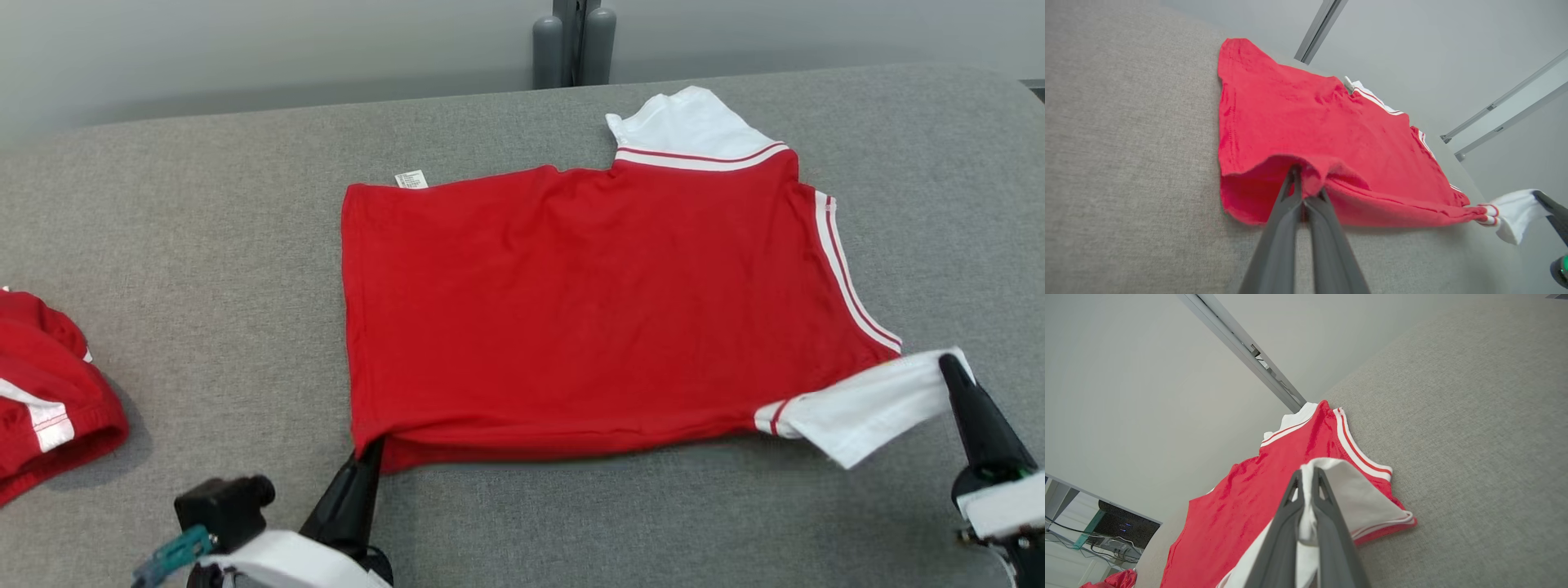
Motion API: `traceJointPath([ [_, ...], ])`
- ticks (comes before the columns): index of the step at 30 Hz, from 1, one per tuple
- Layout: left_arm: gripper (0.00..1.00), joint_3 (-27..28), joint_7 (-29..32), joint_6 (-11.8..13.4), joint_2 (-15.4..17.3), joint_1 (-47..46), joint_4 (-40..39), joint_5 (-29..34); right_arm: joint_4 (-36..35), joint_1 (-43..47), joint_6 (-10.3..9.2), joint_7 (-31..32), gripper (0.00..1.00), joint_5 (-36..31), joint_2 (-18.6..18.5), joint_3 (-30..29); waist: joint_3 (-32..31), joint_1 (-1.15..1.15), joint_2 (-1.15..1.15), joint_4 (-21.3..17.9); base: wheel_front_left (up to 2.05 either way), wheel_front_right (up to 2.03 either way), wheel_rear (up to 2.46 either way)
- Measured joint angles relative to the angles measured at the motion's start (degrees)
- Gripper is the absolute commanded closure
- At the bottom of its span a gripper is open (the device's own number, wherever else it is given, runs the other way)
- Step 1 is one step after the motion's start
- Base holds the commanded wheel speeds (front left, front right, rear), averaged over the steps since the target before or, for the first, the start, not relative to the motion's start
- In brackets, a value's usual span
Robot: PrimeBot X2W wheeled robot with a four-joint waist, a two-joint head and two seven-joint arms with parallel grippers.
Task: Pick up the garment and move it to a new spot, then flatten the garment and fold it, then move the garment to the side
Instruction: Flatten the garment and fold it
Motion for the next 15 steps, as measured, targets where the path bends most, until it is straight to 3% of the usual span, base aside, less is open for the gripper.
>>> traceJointPath([
  [5, 1.0, -0.54, 7.44, 1.82, 1.99, -7.71, 0.53, 0.53, 6.75, -9.39, 0.0, 5.49, 1.0, -3.92, 0.49, -0.23, 0.87, 0.0, 0.0, 1.11, 0.0, 0.0, 0.0],
  [11, 1.0, -1.08, 14.61, 2.59, 3.13, -18.33, 8.64, 0.35, 17.64, -22.67, 0.0, 10.21, 1.0, -11.63, 2.5, 1.32, 3.4, 0.0, 0.0, 2.12, 0.0, 0.0, 0.0],
  [12, 1.0, -1.27, 15.23, 2.15, 3.31, -19.73, 10.17, 0.34, 19.07, -24.51, 0.0, 10.48, 0.84, -12.82, 2.94, 1.83, 3.76, 0.0, 0.0, 2.15, 0.0, 0.0, 0.0],
  [13, 0.96, -1.12, 15.32, 2.07, 3.27, -21.01, 11.94, 0.31, 20.56, -26.08, 0.0, 10.54, 0.24, -14.26, 3.35, 2.42, 4.1, 0.0, 0.0, 2.16, 0.0, 0.0, 0.0],
  [14, 0.55, -0.86, 14.81, 2.1, 3.19, -22.26, 13.79, 0.38, 21.97, -27.52, 0.0, 10.57, 0.0, -15.63, 3.67, 3.13, 4.39, 0.0, 0.0, 2.16, 0.0, 0.0, 0.0],
  [15, 0.0, -0.94, 14.28, 2.15, 3.38, -23.47, 15.46, 0.82, 23.51, -28.74, 0.0, 10.7, 0.0, -16.94, 3.8, 3.63, 4.63, 0.0, 0.0, 2.13, 0.0, 0.0, 0.0],
])
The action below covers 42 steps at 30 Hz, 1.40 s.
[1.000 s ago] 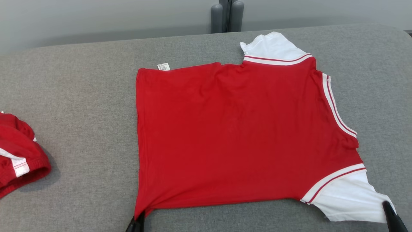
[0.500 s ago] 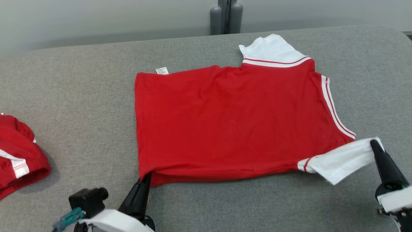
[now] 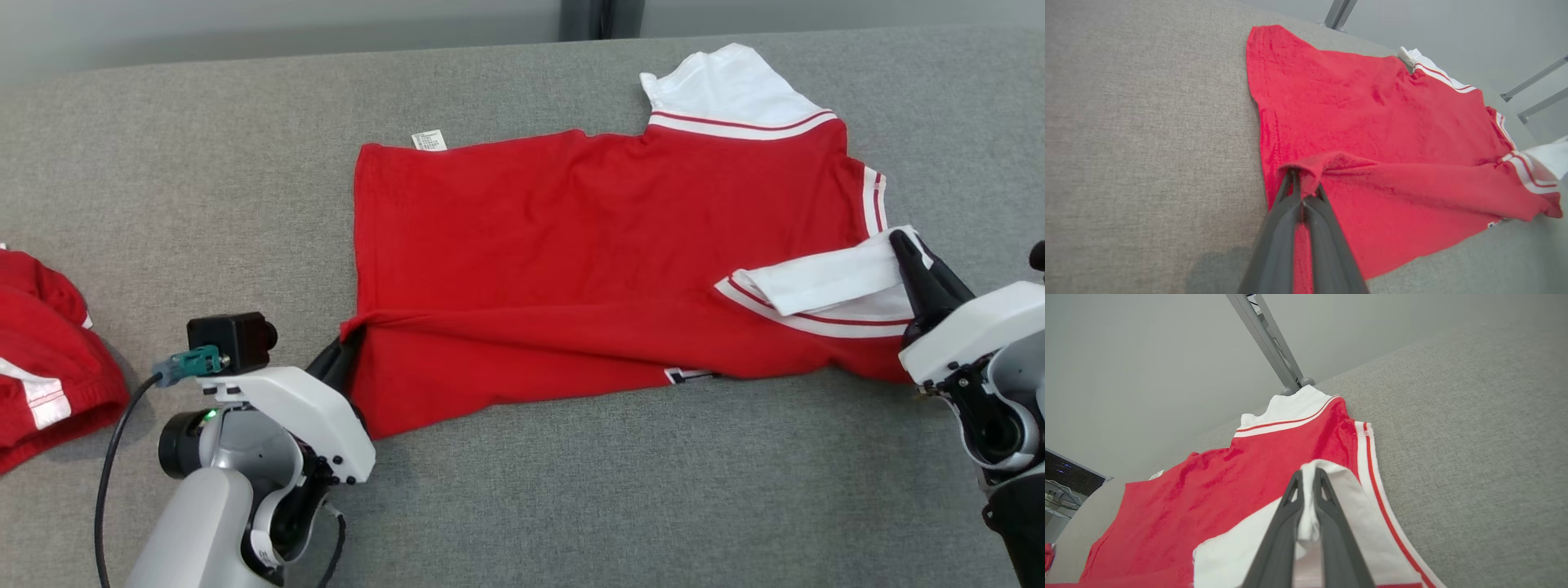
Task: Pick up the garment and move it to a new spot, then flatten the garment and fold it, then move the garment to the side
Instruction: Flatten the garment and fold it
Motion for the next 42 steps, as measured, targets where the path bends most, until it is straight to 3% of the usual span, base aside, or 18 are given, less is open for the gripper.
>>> traceJointPath([
  [5, 0.0, 0.12, -2.23, -1.25, 0.9, -2.38, 5.22, 0.89, 1.38, -2.6, 0.0, -2.04, 0.0, -4.3, -0.9, 2.7, 0.14, 0.0, 0.0, -0.4, 0.0, 0.0, 0.0],
  [9, 0.0, 0.75, -2.48, -2.61, 1.75, -0.98, 4.03, -0.53, -1.87, -0.05, 0.0, -3.57, 0.0, -8.04, -5.44, 3.88, -0.3, 0.0, 0.0, -0.81, 0.0, 0.0, 0.0],
  [16, 0.0, 1.57, 0.12, -1.87, 3.79, 5.64, 0.44, -2.08, -7.89, 8.07, 0.0, 3.33, 0.0, -13.91, -10.89, 4.85, -0.45, 0.0, 0.0, -1.84, 0.0, 0.0, 0.0],
  [24, 0.0, 1.66, 1.9, -1.15, 3.71, 8.32, -2.85, -3.71, -11.2, 12.58, 0.0, 10.01, 0.0, -15.1, -8.56, 2.07, 0.83, 0.0, 0.0, -1.76, 0.0, 0.0, 0.0],
  [35, 0.0, 0.08, 4.56, -2.05, 3.32, 6.82, -1.07, -5.13, -7.11, 10.92, 0.01, 13.12, 0.0, -17.91, -3.94, -0.4, 2.72, 0.0, 0.0, -1.23, 0.0, 0.0, 0.0],
  [36, 0.05, -0.01, 4.64, -2.26, 3.34, 6.66, -0.9, -5.27, -6.67, 10.5, 0.01, 13.25, 0.0, -17.92, -3.71, -0.35, 2.83, 0.0, 0.0, -1.32, 0.0, 0.0, 0.0],
  [38, 0.35, -0.11, 4.65, -2.69, 3.24, 6.43, -0.69, -5.69, -6.05, 9.79, 0.01, 13.3, 0.0, -17.85, -3.41, -0.09, 3.0, 0.0, 0.0, -1.46, 0.0, 0.0, 0.0],
  [39, 0.55, -0.19, 4.65, -2.71, 3.23, 6.33, -0.57, -5.76, -5.72, 9.44, 0.0, 13.49, 0.0, -17.51, -3.23, 0.14, 3.07, 0.0, 0.0, -1.5, 0.0, 0.0, 0.0],
  [40, 0.72, -0.29, 4.66, -2.82, 3.3, 6.2, -0.45, -5.81, -5.41, 9.08, 0.0, 13.67, 0.13, -17.03, -3.1, 0.32, 3.14, 0.0, 0.0, -1.53, 0.0, 0.0, 0.0],
  [41, 1.0, -0.42, 4.72, -3.24, 3.32, 6.05, -0.29, -5.91, -5.14, 8.76, 0.0, 13.96, 0.54, -16.59, -3.04, 0.6, 3.19, 0.0, 0.0, -1.56, 0.0, 0.0, 0.0],
  [42, 1.0, -0.59, 5.04, -3.45, 3.33, 5.81, -0.12, -6.2, -4.93, 8.47, 0.0, 14.32, 0.68, -16.24, -3.09, 0.93, 3.21, 0.0, 0.0, -1.58, 0.0, 0.0, 0.0],
])
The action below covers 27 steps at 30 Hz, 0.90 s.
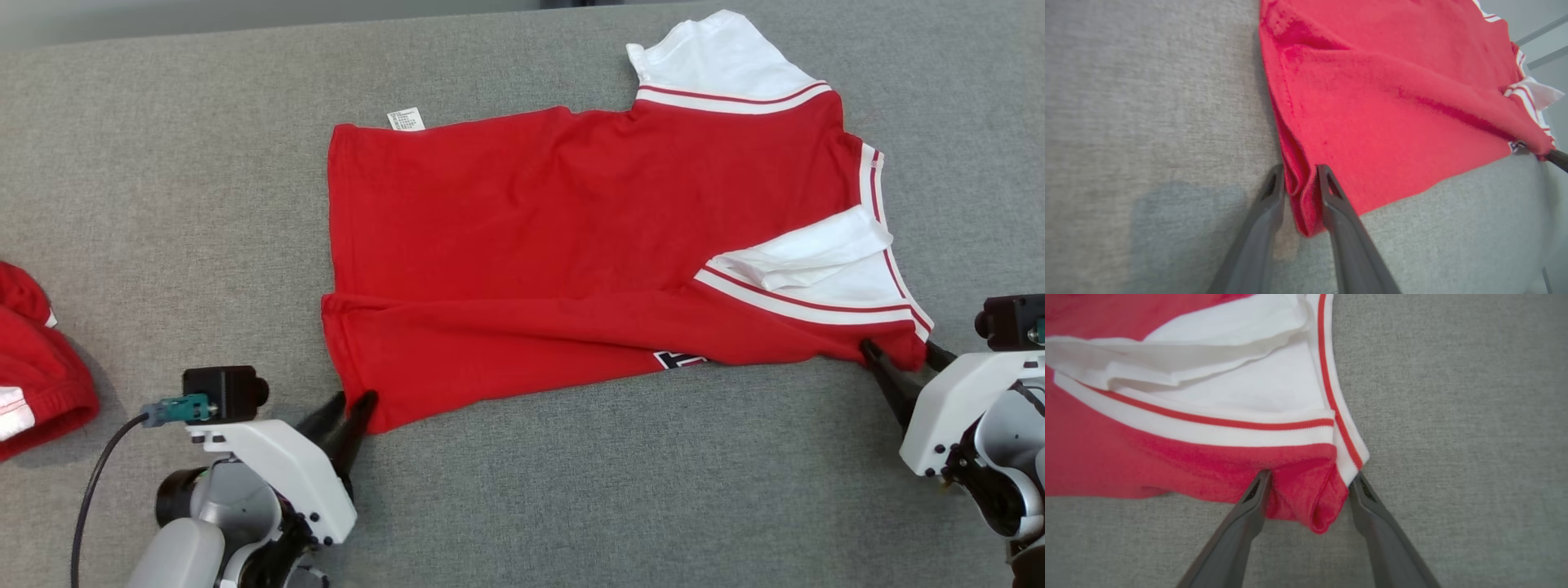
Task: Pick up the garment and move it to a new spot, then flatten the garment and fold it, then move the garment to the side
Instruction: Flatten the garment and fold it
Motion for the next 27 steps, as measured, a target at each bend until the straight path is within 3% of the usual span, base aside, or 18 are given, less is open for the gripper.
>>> traceJointPath([
  [1, 1.0, -0.24, 0.51, -0.4, -0.01, -0.26, 0.18, -0.32, 0.2, -0.35, 0.0, 0.24, 0.9, 0.52, -0.05, 0.31, 0.02, 0.0, 0.0, -0.03, 0.0, 0.0, 0.0],
  [2, 1.0, -0.71, 1.15, -0.99, -0.13, -0.34, 0.29, -0.82, 0.27, -0.57, 0.0, 0.24, 1.0, 0.98, -0.1, 0.71, 0.07, 0.0, 0.0, -0.06, 0.0, 0.0, 0.0],
  [6, 1.0, -1.51, 2.8, -2.27, -0.48, -0.31, 0.45, -2.41, 0.07, -1.12, 0.01, 1.03, 1.0, 5.04, -0.58, 2.29, -0.22, 0.0, 0.0, -0.02, 0.0, 0.0, 0.0],
  [9, 1.0, -1.02, 5.16, -2.87, 0.67, 0.14, -0.57, -4.31, -0.77, -0.97, 0.01, 2.27, 1.0, 8.23, -3.19, 2.55, -0.96, 0.0, 0.0, 0.05, 0.0, 0.0, 0.0],
  [19, 1.0, 0.52, 15.79, -4.28, 9.24, 6.94, -13.03, -10.39, -9.35, 5.63, 0.04, 11.81, 1.0, 17.47, -14.83, 0.2, -3.23, 0.0, 0.0, 0.02, 0.0, 0.0, 0.0],
  [24, 1.0, -0.36, 16.08, -3.23, 9.65, 13.42, -16.79, -10.74, -11.15, 10.67, 0.03, 13.15, 1.0, 19.2, -15.36, -0.55, -2.56, 0.0, 0.0, -0.34, 0.0, 0.0, 0.0],
  [25, 0.9, -0.63, 15.5, -2.94, 9.17, 14.12, -16.95, -10.24, -11.22, 11.41, 0.03, 13.04, 1.0, 18.95, -15.08, -0.51, -2.38, 0.0, 0.0, -0.36, 0.0, 0.0, 0.0],
  [26, 0.7, -0.65, 14.46, -2.36, 8.54, 14.71, -17.01, -9.69, -11.25, 11.89, 0.03, 12.41, 0.79, 18.29, -14.77, -0.45, -2.22, 0.0, 0.0, -0.39, 0.0, 0.0, 0.0],
  [27, 0.0, -0.68, 13.19, -2.07, 8.11, 15.02, -17.04, -8.75, -11.41, 12.21, 0.02, 11.79, 0.0, 17.75, -14.57, -0.45, -2.11, 0.0, 0.0, -0.41, 0.0, 0.0, 0.0],
])
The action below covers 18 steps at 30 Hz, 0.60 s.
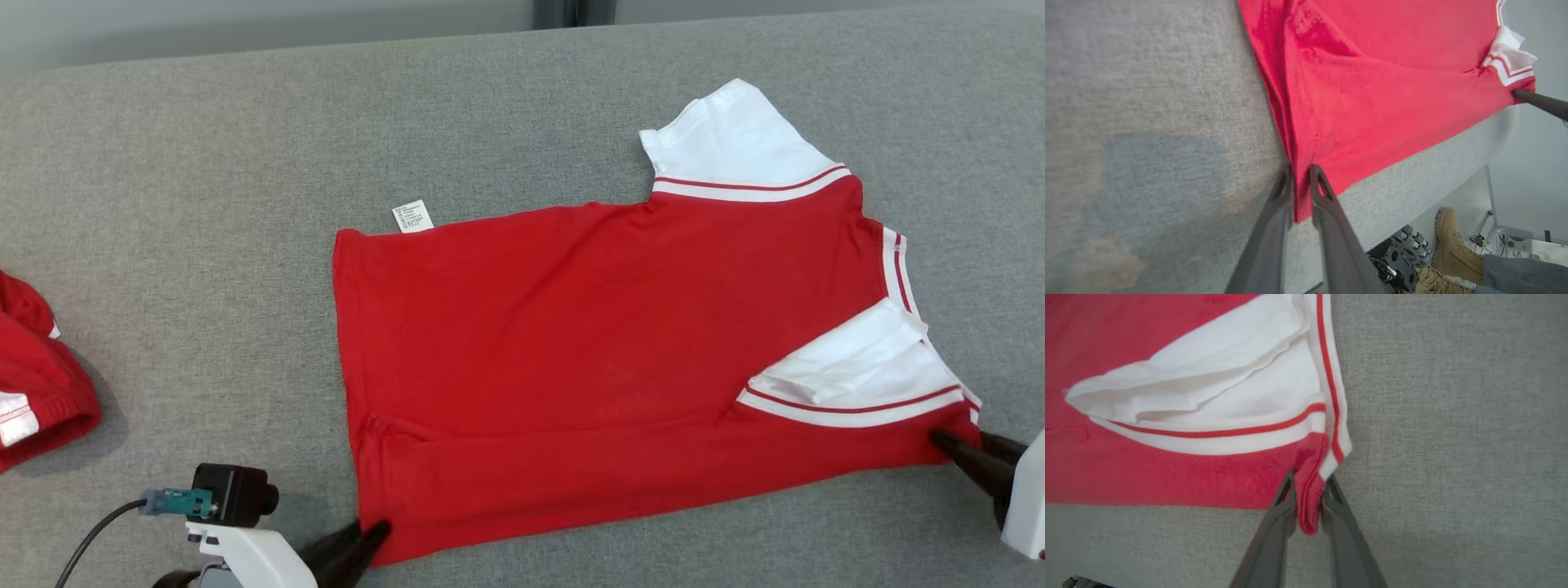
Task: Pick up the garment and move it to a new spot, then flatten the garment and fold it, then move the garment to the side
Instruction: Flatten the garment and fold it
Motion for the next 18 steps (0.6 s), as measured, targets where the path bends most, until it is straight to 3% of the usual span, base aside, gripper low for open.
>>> traceJointPath([
  [3, 0.0, 0.26, -3.04, 0.98, -0.25, 0.01, -0.99, 2.83, -2.0, 0.48, -0.01, -1.41, 0.0, -1.09, -0.36, -0.7, 0.22, 0.0, 0.0, 0.09, 0.0, 0.0, 0.0],
  [6, 0.0, 1.59, -4.75, 2.44, 1.51, -0.94, -3.36, 6.78, -6.2, -0.2, -0.01, -1.81, 0.0, -1.02, -2.7, -3.33, 0.84, 0.0, 0.0, 0.27, 0.0, 0.0, 0.0],
  [11, 0.0, 4.05, -6.15, 3.93, 3.1, -10.74, -5.16, 10.83, -10.51, -10.12, -0.02, -1.45, 0.0, -4.02, -4.64, -6.45, 3.64, 0.0, 0.0, 0.37, 0.0, 0.0, 0.0],
  [14, 0.0, 3.34, -6.15, 3.91, 1.86, -20.59, -1.09, 11.8, -7.98, -20.21, -0.02, -0.69, 0.0, -8.37, -1.55, -5.15, 6.21, 0.0, 0.0, 0.77, 0.0, 0.0, 0.0],
  [18, 0.0, 0.46, -6.02, 2.76, -1.04, -33.07, 8.2, 13.61, 0.66, -33.58, -0.01, -0.26, 0.0, -16.23, 4.31, -2.3, 10.01, 0.0, 0.0, 1.98, 0.0, 0.0, 0.0],
])
